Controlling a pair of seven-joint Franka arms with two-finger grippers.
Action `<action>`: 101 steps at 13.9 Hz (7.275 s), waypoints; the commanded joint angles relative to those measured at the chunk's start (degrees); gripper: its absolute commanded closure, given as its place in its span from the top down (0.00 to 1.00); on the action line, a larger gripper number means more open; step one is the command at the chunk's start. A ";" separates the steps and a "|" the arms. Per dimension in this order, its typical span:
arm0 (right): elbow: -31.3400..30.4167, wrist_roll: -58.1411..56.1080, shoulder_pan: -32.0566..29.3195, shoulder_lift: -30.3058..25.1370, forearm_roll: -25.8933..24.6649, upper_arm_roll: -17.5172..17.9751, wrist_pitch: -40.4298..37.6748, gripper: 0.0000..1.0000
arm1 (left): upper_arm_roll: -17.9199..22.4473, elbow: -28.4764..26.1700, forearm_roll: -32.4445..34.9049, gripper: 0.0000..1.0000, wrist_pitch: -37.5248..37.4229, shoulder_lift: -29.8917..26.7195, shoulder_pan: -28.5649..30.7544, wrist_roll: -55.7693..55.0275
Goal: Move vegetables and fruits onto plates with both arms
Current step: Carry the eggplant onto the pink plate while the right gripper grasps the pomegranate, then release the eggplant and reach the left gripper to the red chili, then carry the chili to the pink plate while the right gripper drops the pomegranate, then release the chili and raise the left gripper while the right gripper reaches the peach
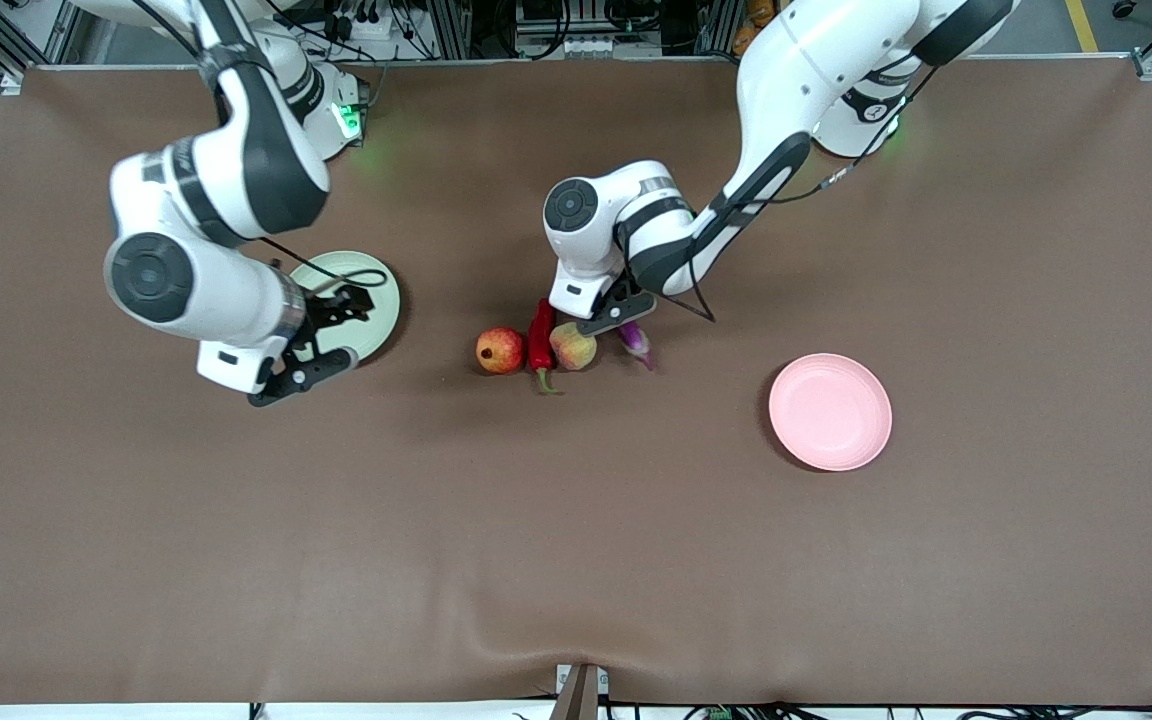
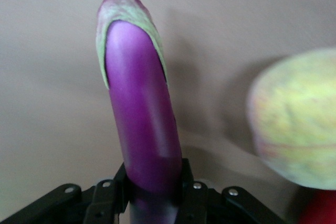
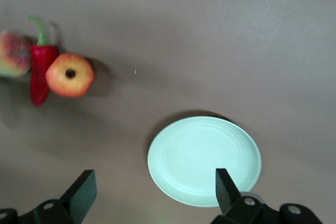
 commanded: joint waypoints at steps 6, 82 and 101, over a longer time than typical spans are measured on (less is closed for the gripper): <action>0.11 33.53 6.56 9.04 11.44 -0.40 12.91 1.00 | -2.07 -1.49 0.16 0.00 -10.74 -9.82 17.60 30.36; -5.09 -7.82 -20.94 5.62 8.55 -2.51 -9.47 1.00 | 2.32 12.49 -6.96 0.00 -6.70 -4.11 22.00 34.25; -1.64 1.13 14.63 14.59 20.07 -1.99 22.75 1.00 | 3.64 9.50 -6.08 1.00 -12.49 -9.79 29.05 44.78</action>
